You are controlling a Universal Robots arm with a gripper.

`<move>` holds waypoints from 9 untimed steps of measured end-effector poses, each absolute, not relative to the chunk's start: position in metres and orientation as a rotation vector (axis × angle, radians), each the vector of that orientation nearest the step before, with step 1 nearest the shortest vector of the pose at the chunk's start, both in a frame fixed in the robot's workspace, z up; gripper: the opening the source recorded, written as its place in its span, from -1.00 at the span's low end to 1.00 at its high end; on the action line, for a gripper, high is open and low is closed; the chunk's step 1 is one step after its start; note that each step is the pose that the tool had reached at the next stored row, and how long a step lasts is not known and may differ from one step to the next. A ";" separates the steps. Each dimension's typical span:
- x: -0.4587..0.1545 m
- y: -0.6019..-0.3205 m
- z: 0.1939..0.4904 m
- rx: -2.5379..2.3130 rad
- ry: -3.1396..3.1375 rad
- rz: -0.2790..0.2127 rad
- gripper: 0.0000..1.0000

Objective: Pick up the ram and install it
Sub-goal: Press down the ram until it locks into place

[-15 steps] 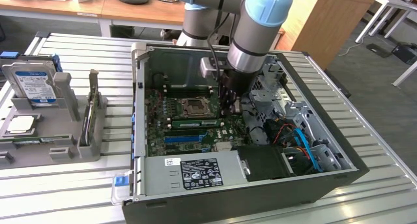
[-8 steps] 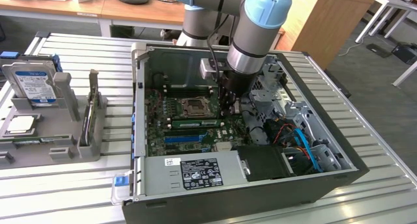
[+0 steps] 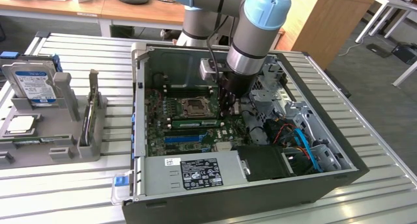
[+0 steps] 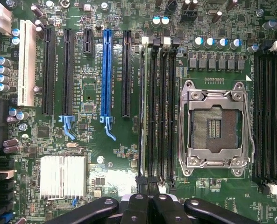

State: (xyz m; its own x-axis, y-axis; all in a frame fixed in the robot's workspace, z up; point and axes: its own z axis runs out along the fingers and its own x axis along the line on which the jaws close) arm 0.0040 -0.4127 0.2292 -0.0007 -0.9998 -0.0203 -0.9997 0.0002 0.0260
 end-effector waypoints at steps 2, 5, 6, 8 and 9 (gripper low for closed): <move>0.004 -0.413 0.229 2.218 -2.219 -0.051 -0.79; 0.004 -0.413 0.229 2.218 -2.219 -0.051 -0.79; 0.004 -0.413 0.229 2.218 -2.219 -0.052 -0.79; 0.004 -0.413 0.228 2.218 -2.219 -0.052 -0.79; 0.004 -0.413 0.227 2.218 -2.219 -0.051 -0.79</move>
